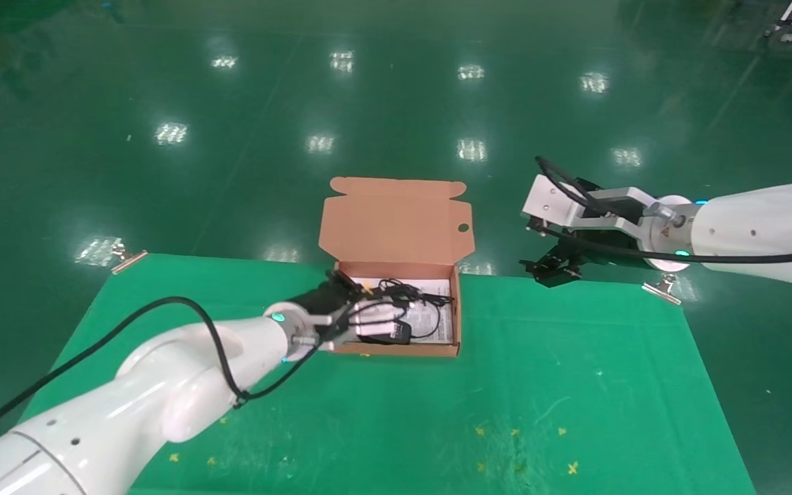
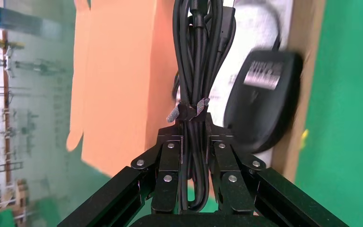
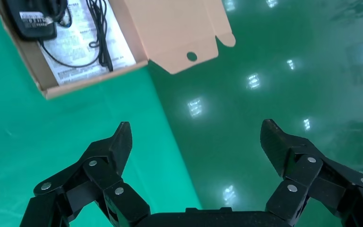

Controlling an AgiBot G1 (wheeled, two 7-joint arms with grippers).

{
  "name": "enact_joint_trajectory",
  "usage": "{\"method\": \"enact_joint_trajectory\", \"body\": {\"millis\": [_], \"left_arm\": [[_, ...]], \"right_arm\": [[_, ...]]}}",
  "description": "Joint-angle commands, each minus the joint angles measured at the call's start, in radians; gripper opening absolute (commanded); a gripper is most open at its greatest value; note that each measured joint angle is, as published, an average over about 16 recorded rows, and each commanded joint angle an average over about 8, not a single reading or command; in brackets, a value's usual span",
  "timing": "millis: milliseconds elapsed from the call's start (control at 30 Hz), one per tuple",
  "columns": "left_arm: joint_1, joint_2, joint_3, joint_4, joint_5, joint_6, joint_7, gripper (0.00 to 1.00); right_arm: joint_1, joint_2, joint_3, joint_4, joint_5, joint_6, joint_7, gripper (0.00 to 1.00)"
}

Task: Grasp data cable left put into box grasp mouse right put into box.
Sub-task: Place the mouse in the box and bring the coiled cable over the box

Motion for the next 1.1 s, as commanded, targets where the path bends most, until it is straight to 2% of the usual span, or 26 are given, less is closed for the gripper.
{"method": "enact_joint_trajectory", "body": {"millis": [33, 67, 300, 333, 1100], "left_arm": [[0.0, 0.002, 0.044, -0.002, -0.047, -0.026, -0.001, 0.0], [-0.004, 0.002, 0.063, 0.0, -0.061, -0.032, -0.001, 0.06], [-0.035, 0.006, 0.147, 0.024, -0.111, -0.042, -0.005, 0.93], [-0.037, 0.007, 0.151, 0.025, -0.113, -0.042, -0.005, 1.0], [-0.035, -0.017, 0.137, -0.005, -0.106, -0.047, -0.006, 1.0]], "right_arm": [[0.011, 0.023, -0.007, 0.038, -0.029, -0.011, 0.035, 1.0], [0.015, 0.03, -0.009, 0.052, -0.04, -0.015, 0.05, 1.0], [0.03, 0.06, -0.017, 0.111, -0.095, -0.033, 0.113, 1.0], [0.031, 0.062, -0.017, 0.114, -0.097, -0.034, 0.115, 1.0], [0.04, 0.053, -0.007, 0.083, -0.093, -0.014, 0.106, 1.0]]}}
